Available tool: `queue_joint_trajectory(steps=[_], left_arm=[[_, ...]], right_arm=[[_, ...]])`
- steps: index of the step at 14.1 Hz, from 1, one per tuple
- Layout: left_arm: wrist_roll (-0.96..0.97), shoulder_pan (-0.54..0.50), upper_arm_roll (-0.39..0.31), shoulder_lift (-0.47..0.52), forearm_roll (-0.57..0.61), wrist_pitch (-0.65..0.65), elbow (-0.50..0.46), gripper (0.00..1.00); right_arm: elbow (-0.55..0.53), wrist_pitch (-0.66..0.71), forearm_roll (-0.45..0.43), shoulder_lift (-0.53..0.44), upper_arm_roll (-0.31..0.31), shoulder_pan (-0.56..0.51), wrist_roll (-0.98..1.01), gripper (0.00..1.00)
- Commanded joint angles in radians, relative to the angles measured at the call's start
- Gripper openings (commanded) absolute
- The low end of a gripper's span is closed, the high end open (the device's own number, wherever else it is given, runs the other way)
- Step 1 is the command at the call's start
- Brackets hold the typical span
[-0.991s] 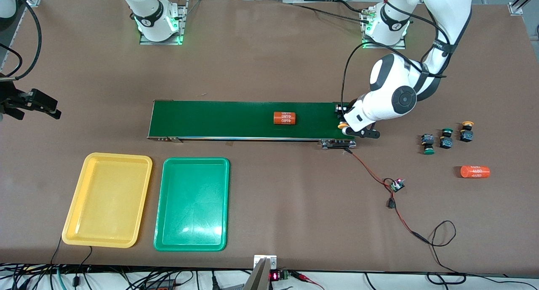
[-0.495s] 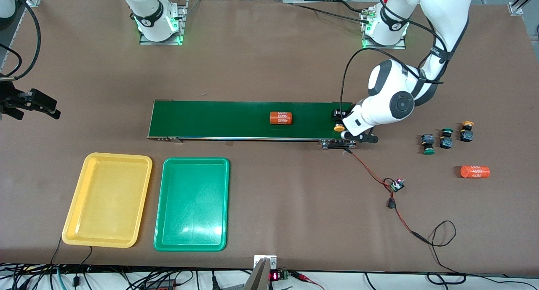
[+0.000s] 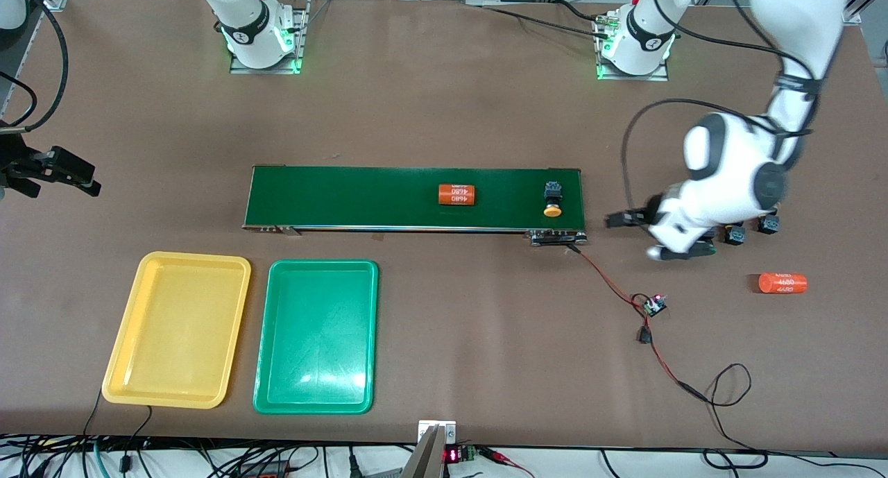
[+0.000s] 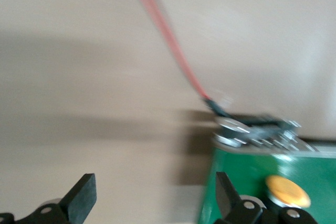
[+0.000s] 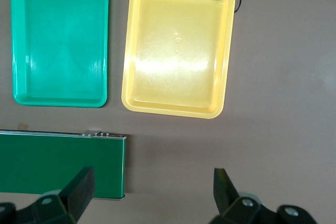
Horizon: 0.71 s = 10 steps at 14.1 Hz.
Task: Sort buttons by color to trays
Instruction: 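Return the left gripper to the buttons and grasp a green-capped button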
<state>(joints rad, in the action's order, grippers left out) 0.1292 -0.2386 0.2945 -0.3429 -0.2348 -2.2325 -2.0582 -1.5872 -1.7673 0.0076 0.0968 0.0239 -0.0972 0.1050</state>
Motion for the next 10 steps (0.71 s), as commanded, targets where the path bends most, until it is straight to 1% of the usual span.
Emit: queue_joint_trajectory(steps=[1,2,4,5,6,7,8,10], left_arm=[[-0.005,-0.1,0.008,-0.024,0.018,0.011,0.01,1.0],[-0.011,-0.134,-0.003,-0.025,0.046,0.011,0.01,1.0],[-0.048,-0.194,-0.003,-0.041,0.17,0.01,0.018,1.0],[-0.068,-0.217,-0.003,-0.051,0.207,0.01,0.027,1.0],[-0.098,-0.228,-0.003,-0.056,0.225,0.004,0.029,1.0],[-0.141,-0.229,-0.003,-0.079,0.288,-0.001,0.044,1.0],[-0.143,-0.231,-0.003,-0.085,0.325,0.001,0.05,1.0],[-0.146,-0.229,-0.005,-0.1,0.351,-0.003,0.052,1.0]], right_arm=[[0.012,0.003,0.017,0.003,0.004,-0.006,0.015,1.0],[0.012,0.005,0.017,0.003,0.005,-0.003,0.015,1.0],[0.01,0.005,0.017,0.003,0.007,0.002,0.013,1.0],[0.01,0.005,0.018,0.004,0.008,0.001,0.013,1.0],[0.01,0.005,0.018,0.004,0.008,0.001,0.013,1.0],[0.01,0.003,0.017,0.004,0.008,0.002,0.016,1.0],[0.01,0.003,0.015,0.004,0.011,0.004,0.016,1.0],[0.003,0.012,0.014,0.006,0.013,0.004,0.033,1.0]])
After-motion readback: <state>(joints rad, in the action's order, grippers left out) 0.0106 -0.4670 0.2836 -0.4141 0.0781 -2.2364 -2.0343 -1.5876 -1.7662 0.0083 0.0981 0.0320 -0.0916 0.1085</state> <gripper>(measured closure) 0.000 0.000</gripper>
